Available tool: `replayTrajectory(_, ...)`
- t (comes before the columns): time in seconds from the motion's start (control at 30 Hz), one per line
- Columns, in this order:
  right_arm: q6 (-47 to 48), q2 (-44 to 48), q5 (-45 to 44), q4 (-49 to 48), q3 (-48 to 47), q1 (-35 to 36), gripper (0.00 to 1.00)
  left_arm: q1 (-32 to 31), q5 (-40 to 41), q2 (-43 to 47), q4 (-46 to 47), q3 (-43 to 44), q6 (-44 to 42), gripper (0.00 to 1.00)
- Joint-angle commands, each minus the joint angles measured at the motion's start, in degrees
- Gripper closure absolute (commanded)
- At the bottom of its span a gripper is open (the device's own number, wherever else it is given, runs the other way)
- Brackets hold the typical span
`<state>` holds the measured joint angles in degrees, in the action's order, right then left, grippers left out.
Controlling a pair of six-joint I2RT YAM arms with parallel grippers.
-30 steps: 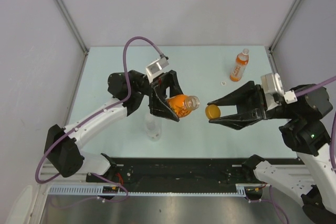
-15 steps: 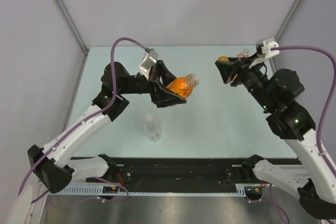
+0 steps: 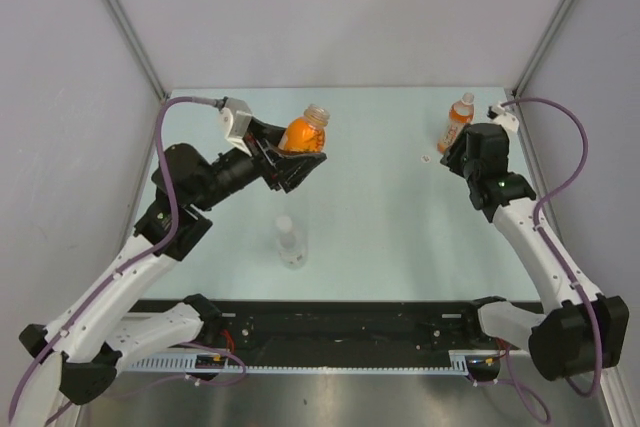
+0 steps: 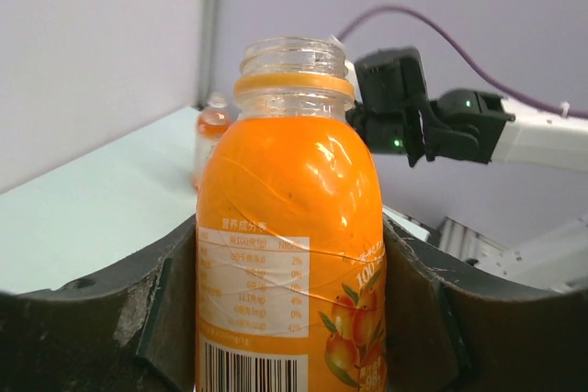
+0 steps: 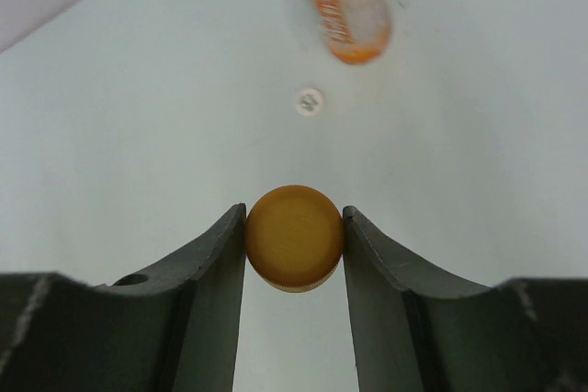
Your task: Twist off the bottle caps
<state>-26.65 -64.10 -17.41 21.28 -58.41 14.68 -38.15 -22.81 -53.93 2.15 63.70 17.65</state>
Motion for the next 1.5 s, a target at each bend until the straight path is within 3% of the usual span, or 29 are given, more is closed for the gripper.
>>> replayTrajectory(0.0,-9.4,-2.8,-0.6,-5.5,3.6,-4.8,1.0,0.3,11.6,4.2,-1.8,-2.5,-1.5,1.0)
replayTrajectory(0.23,-7.8,-11.8,-13.3,-8.0,4.5,-3.4,1.0,0.3,13.5,7.6,-0.3,-7.2,-0.2,1.0)
replayTrajectory(0.47,-6.9,-17.9,-17.1,-13.1,7.0,-1.8,1.0,0.1,14.2,10.0,0.7,-9.4,-0.2,1.0)
replayTrajectory(0.97,-10.5,-28.8,-16.1,-16.6,8.1,4.1,1.0,-0.7,14.0,11.1,2.5,-11.8,0.0,1.0)
replayTrajectory(1.47,-9.6,-38.9,-12.7,-13.6,2.6,4.0,1.0,-1.3,13.6,11.0,1.9,-12.2,0.6,1.0)
